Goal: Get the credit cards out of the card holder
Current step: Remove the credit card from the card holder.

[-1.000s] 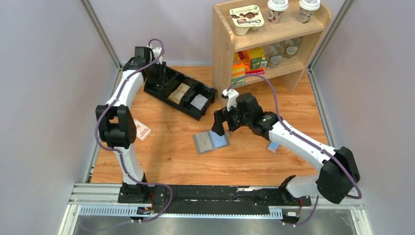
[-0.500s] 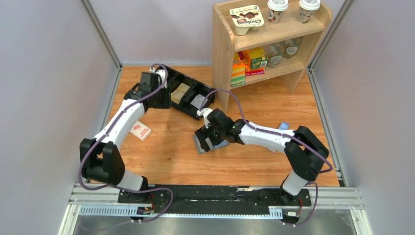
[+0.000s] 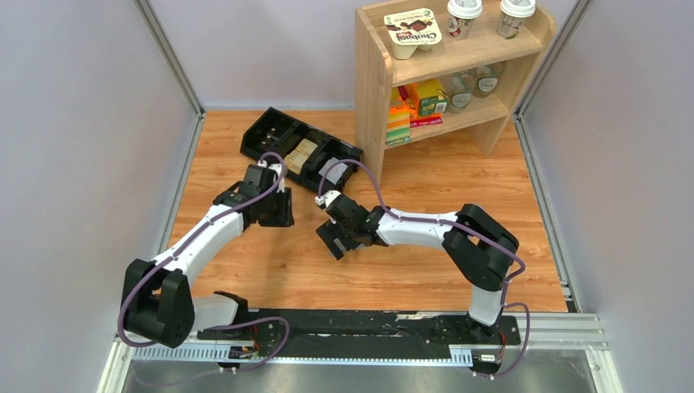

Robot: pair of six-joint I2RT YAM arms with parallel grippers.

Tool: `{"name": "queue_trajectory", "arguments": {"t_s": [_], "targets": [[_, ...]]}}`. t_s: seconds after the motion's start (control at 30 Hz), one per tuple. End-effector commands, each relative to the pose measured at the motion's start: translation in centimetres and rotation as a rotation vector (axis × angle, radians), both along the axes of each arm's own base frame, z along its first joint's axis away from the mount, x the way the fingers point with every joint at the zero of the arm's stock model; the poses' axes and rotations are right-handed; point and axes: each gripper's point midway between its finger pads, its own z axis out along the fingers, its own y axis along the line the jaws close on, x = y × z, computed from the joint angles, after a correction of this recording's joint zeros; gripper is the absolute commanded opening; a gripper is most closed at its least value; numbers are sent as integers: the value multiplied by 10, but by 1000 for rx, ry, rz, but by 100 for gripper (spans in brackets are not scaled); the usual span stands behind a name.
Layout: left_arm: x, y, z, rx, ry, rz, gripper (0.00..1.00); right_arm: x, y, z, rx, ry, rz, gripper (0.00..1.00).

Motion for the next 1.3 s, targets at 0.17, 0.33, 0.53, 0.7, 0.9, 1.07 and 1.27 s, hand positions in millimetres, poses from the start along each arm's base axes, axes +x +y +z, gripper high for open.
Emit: {"name": "queue_trajectory", "arguments": {"t_s": [0.17, 0.33, 0.53, 0.7, 0.9, 1.07, 1.27], "targets": [[6, -26, 9, -92, -33, -46, 49, -4, -6, -18, 10, 64, -17, 81], [5, -39, 7, -110, -26, -86, 49, -8, -5, -16, 112, 156, -9, 76], [4, -51, 7, -131, -20, -120, 49, -10, -4, -9, 162, 190, 5, 79], [4, -59, 8, -149, -23, -136, 49, -4, -4, 4, 176, 162, -16, 82], [6, -75, 12, -192, -31, -162, 49, 9, -15, 14, 240, 170, -109, 87], [8, -84, 14, -211, -31, -180, 49, 18, -29, 23, 262, 140, -174, 86], [11, -97, 15, -224, -27, -211, 49, 29, -46, 24, 241, 98, -272, 80]]}}
